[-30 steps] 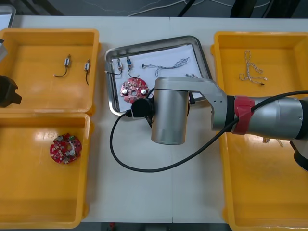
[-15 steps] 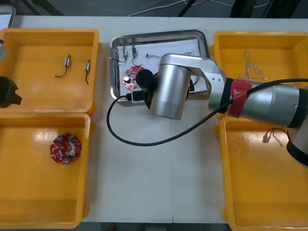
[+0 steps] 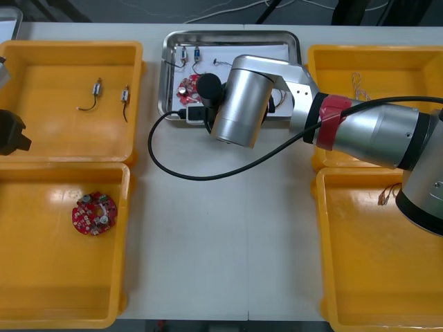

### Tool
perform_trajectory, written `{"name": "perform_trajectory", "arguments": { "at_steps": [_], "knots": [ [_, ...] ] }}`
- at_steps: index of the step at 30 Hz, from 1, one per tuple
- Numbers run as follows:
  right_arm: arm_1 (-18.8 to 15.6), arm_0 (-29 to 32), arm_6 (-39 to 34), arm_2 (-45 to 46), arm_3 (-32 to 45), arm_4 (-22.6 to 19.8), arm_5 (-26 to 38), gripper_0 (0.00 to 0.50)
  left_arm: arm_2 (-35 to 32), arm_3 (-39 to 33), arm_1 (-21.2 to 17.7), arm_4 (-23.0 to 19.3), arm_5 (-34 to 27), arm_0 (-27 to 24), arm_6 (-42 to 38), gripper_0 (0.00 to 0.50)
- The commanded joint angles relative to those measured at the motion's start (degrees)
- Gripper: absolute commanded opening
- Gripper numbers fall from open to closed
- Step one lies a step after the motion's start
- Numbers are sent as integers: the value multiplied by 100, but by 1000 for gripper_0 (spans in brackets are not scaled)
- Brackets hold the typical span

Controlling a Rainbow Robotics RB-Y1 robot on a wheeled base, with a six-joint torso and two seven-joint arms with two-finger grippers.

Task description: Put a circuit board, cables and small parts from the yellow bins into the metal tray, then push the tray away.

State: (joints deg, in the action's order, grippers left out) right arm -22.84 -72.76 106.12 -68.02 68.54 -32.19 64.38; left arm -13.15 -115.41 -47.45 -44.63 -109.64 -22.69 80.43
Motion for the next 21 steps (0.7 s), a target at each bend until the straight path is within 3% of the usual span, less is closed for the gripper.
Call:
{"name": "perform_trajectory", "arguments": {
  "at_steps": [1, 11, 12, 14, 15, 16, 18, 19, 21],
  "knots": [
    [122, -353, 155, 157, -86, -59, -207, 0, -179, -183, 17, 51, -36, 80, -106, 500],
    [131, -388, 146, 157, -104, -59, -365, 0, -179, -183, 17, 51, -36, 80, -106, 500],
    [122, -388, 155, 157, -104, -59, -365, 43, -179, -183, 17, 51, -36, 80, -106, 500],
    [131, -388, 181, 157, -104, -59, -365, 229, -179, -183, 17, 51, -36, 80, -106, 500],
    [131, -388, 181, 157, -104, -59, -365, 229, -179, -183, 17, 51, -36, 80, -106, 500],
    [122, -380, 217, 157, -95, -59, -356, 370, -179, -183, 17, 51, -36, 80, -106, 500],
    [122, -388, 234, 157, -86, -59, -347, 400, -179, -183, 17, 51, -36, 80, -106, 500],
    [131, -388, 252, 157, -86, -59, -330, 500, -179, -183, 17, 51, -36, 80, -106, 500],
    [131, -388, 261, 157, -86, -59, -277, 500, -179, -183, 17, 51, -36, 80, -106, 500]
  ]
}}
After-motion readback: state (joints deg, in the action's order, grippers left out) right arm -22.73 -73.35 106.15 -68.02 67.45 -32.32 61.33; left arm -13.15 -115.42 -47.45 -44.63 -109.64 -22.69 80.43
